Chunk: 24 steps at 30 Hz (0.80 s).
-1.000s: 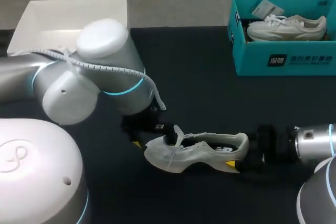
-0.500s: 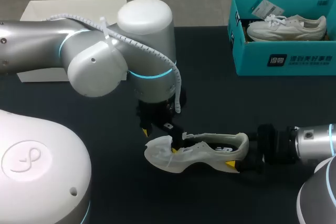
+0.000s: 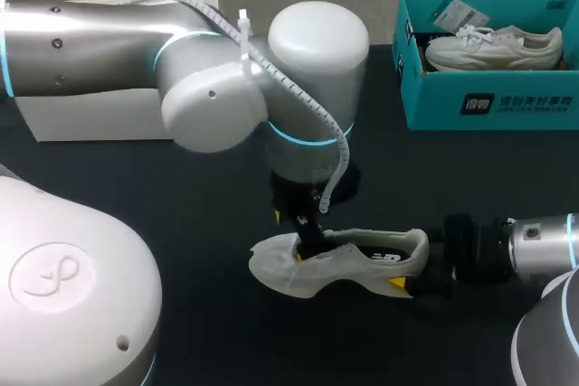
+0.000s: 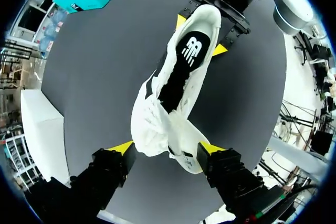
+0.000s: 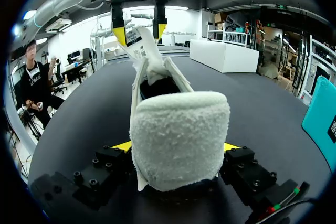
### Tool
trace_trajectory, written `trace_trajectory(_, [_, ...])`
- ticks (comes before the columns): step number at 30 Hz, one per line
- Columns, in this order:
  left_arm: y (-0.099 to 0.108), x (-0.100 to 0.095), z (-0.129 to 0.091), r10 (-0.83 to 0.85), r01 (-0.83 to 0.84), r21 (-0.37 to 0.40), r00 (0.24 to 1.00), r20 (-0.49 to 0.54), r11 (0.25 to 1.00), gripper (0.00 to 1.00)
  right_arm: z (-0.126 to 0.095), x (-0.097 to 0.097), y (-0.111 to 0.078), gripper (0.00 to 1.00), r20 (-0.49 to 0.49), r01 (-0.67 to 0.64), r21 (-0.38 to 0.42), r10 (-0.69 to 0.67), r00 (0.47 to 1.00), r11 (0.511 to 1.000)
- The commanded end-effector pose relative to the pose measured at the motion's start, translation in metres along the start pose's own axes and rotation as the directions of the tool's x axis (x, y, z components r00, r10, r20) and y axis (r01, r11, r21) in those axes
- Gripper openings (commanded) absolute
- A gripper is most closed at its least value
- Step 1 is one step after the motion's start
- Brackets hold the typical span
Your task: Take the shoe out of the shoebox, open the shoe tongue, remove and reinsert the insole, then place the shoe into the shoebox
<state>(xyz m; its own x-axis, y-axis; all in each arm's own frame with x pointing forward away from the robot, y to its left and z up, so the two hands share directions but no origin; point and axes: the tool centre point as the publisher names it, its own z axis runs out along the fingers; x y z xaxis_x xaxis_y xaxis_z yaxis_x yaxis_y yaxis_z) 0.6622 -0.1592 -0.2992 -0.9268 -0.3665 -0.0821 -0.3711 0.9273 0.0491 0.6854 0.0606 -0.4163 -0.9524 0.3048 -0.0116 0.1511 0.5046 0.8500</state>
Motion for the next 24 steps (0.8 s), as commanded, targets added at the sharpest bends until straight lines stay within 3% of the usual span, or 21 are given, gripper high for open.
trace_trajectory(1, [-0.007,0.004,-0.018,0.169,-0.162,-0.053,0.964,0.206,0.985,0.0,0.002,0.0,-0.001,0.0,0.004,0.0,0.005,0.0,1.0,1.0])
trace_trajectory(12, [-0.019,0.005,-0.059,0.21,-0.217,-0.009,0.932,0.297,0.976,0.0,0.002,0.0,-0.001,0.0,0.004,0.0,0.005,0.0,1.0,1.0])
trace_trajectory(24, [-0.052,0.018,-0.057,0.217,-0.244,0.05,0.924,0.315,0.968,0.0,0.002,0.0,-0.001,0.0,0.004,0.0,0.005,0.0,1.0,1.0])
